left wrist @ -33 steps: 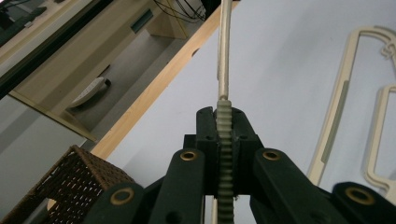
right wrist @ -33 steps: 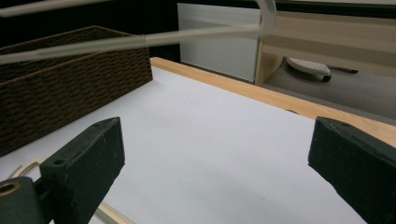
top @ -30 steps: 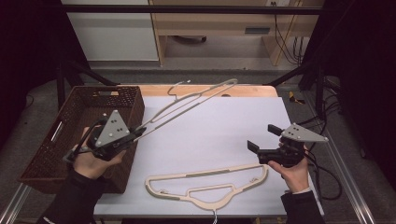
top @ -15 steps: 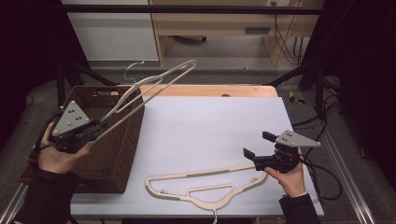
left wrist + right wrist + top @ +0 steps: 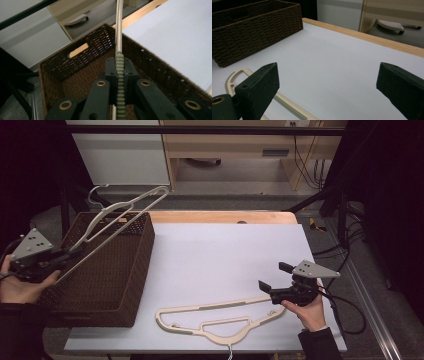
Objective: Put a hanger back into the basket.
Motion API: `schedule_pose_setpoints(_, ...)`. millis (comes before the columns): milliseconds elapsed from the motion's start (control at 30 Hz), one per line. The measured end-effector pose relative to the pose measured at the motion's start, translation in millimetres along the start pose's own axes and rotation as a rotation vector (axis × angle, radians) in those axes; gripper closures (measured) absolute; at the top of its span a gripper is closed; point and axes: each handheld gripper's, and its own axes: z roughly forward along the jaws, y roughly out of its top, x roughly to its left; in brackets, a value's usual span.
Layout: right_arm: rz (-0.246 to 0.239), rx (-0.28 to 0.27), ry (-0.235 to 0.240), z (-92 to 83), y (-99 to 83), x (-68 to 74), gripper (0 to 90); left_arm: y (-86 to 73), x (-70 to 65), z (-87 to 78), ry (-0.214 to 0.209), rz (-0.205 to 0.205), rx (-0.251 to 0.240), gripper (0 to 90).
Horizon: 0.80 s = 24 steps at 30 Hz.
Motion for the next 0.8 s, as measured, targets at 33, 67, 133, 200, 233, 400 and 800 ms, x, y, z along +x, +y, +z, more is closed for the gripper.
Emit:
schedule_pose_setpoints(33,-0.001,0.001,0.001,0.2,-0.1,0.1,4.9,-4.8,4.0,-1.0,0.006,-0.012,-0.002,85.3)
schedule_pose_setpoints(67,-0.003,0.004,0.004,0.3,-0.2,0.2,5.0,-9.6,8.0,-2.0,0.01,-0.021,0.002,85.4)
schedule_pose_setpoints(133,0.0,0.005,0.004,1.3,-0.3,0.8,5.0,-19.0,14.5,-3.7,0.018,-0.037,0.015,85.4)
schedule_pose_setpoints(200,-0.001,0.003,0.006,1.7,-0.4,0.7,5.1,-27.3,19.2,-5.0,0.023,-0.046,0.031,85.4)
schedule_pose_setpoints(233,0.002,0.004,0.006,1.7,-0.4,1.0,5.1,-31.1,21.3,-5.9,0.027,-0.046,0.041,85.4)
schedule_pose_setpoints(400,-0.002,0.007,0.01,1.9,-0.5,0.8,5.3,-48.3,29.4,-8.1,0.015,-0.067,0.066,85.3)
schedule_pose_setpoints(800,0.001,0.014,0.014,3.3,-1.0,1.4,5.5,-75.3,36.6,1.8,-0.014,-0.116,0.115,85.4)
